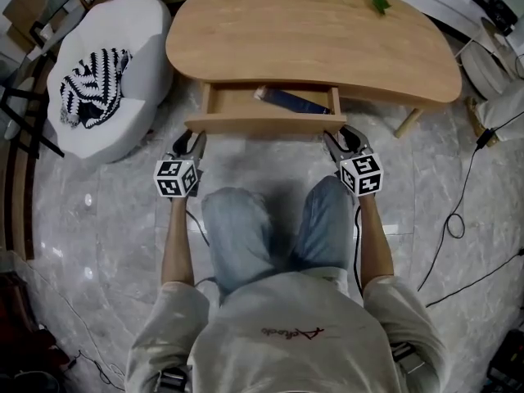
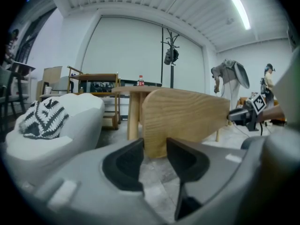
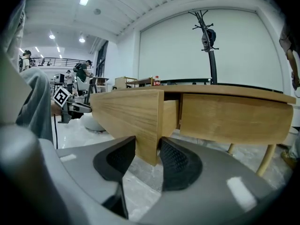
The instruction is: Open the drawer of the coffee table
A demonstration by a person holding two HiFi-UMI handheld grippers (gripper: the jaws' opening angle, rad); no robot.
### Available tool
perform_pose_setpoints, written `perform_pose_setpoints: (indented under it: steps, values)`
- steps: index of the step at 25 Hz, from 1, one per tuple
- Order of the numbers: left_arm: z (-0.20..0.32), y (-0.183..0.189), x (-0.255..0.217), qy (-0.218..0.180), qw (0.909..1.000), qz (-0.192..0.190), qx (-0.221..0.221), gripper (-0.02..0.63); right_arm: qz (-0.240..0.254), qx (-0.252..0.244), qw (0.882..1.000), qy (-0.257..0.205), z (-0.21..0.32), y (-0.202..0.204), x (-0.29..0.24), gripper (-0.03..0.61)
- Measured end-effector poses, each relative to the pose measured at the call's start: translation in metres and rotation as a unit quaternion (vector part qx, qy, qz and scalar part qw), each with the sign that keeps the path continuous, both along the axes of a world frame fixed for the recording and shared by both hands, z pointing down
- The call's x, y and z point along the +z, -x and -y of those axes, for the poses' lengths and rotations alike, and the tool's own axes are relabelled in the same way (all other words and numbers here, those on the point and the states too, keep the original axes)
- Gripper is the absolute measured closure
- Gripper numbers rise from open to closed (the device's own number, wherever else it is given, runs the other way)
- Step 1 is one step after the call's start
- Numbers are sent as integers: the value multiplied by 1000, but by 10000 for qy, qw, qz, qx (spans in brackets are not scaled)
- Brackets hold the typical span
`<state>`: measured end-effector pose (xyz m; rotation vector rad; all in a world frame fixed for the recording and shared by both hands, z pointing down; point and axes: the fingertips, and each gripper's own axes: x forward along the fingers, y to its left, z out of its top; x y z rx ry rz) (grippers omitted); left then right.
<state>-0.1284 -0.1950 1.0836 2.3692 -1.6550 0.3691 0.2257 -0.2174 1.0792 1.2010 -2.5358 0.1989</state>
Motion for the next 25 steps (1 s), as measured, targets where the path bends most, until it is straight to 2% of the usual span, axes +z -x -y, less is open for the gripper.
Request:
perform_pose_setpoints:
  steps: [11, 21, 25]
  values:
    - [-41, 1, 2, 86, 9999, -7, -108, 466, -93, -106, 9999, 23, -43, 1, 3, 417]
    - [-43, 2, 18, 165, 9997, -65, -161, 463, -459, -277, 9985, 147, -45, 3, 17, 414]
    - [-42, 3, 19, 129, 9995, -189, -202, 462, -395, -250, 9989, 86, -44, 2, 18, 414]
